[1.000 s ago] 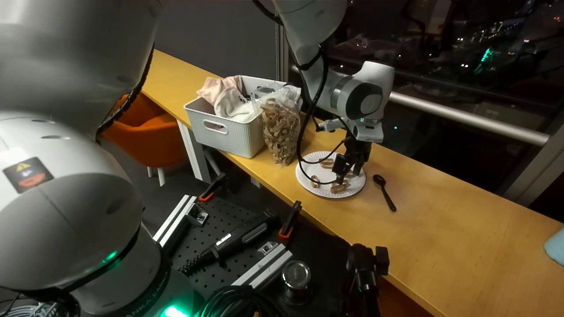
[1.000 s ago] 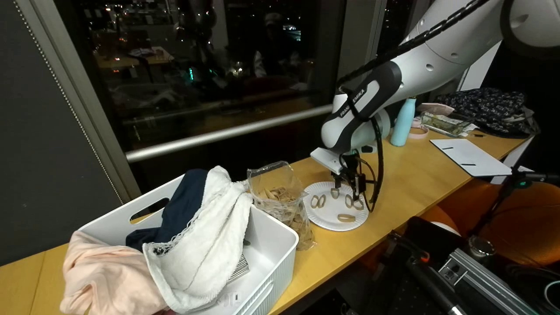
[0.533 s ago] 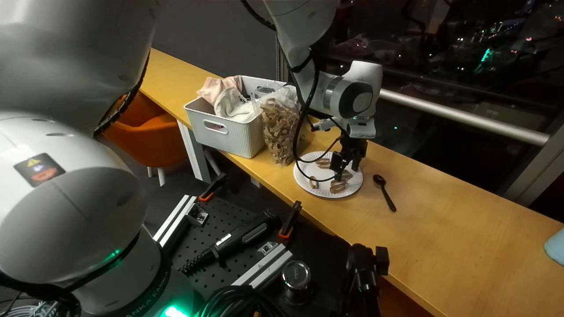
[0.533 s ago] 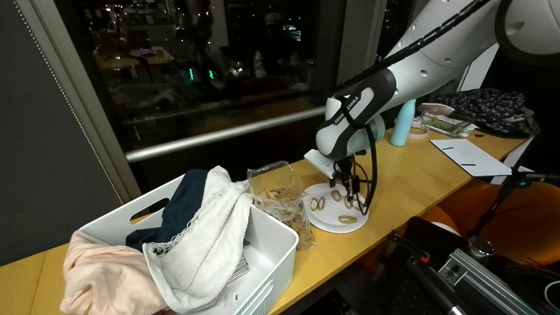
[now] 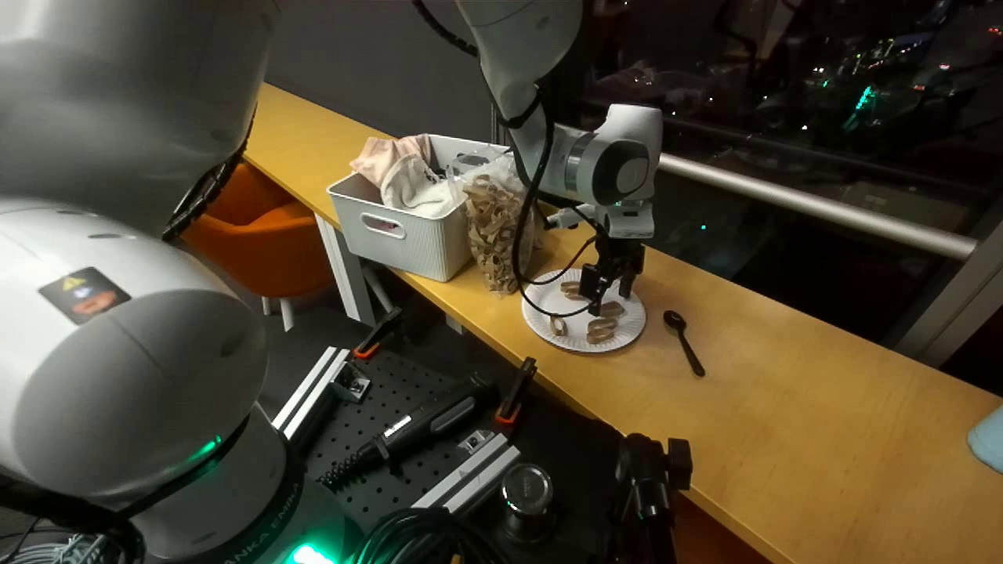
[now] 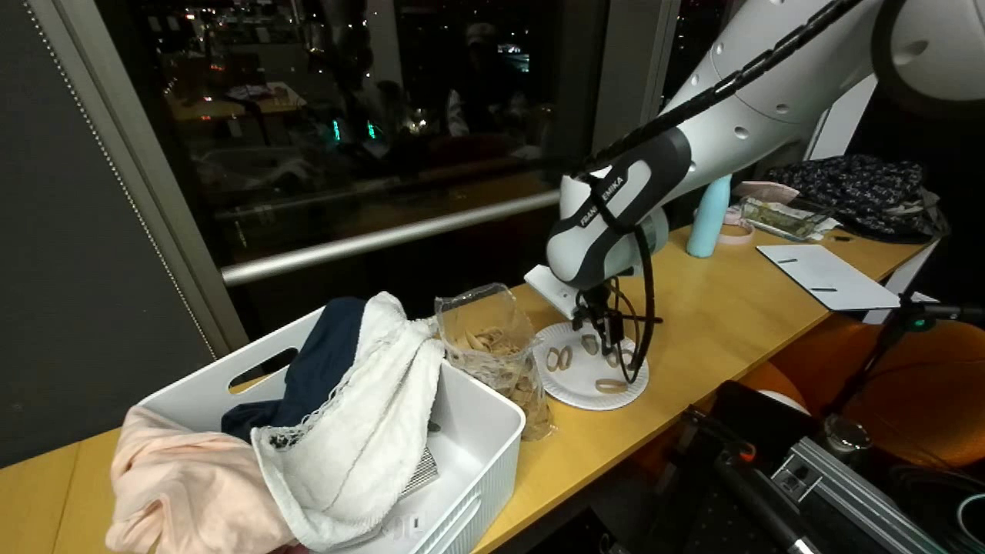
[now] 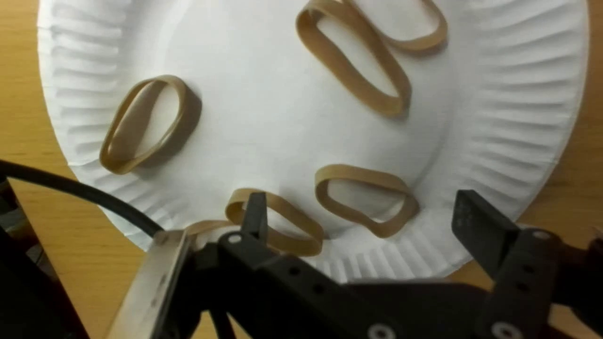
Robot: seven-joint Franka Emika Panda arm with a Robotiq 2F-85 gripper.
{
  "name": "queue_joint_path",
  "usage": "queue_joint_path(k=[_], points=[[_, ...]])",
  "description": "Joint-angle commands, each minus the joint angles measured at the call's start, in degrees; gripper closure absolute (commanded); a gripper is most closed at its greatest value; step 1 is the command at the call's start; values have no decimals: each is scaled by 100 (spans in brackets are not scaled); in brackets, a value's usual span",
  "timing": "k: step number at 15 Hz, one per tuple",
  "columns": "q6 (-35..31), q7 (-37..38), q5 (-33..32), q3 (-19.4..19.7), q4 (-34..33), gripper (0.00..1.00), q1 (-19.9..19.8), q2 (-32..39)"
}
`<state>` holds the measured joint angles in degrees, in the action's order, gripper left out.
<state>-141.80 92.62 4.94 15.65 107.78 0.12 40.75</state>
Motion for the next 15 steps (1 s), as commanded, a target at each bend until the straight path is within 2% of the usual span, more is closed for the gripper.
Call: queue_joint_path(k=[1, 2, 7, 9, 12, 13, 15], points=[[-117, 190, -167, 103, 47, 0, 109, -11], [-106, 198, -172, 100, 40, 5, 108, -8], [-144, 217, -157, 81, 102, 0, 105, 21], [-163, 223, -147, 76, 162, 5, 101, 13], [-180, 249, -143, 78, 242, 8, 102, 10], [-187, 254, -139, 80, 269, 21, 96, 2], [-195, 275, -141, 85, 292, 39, 98, -12]])
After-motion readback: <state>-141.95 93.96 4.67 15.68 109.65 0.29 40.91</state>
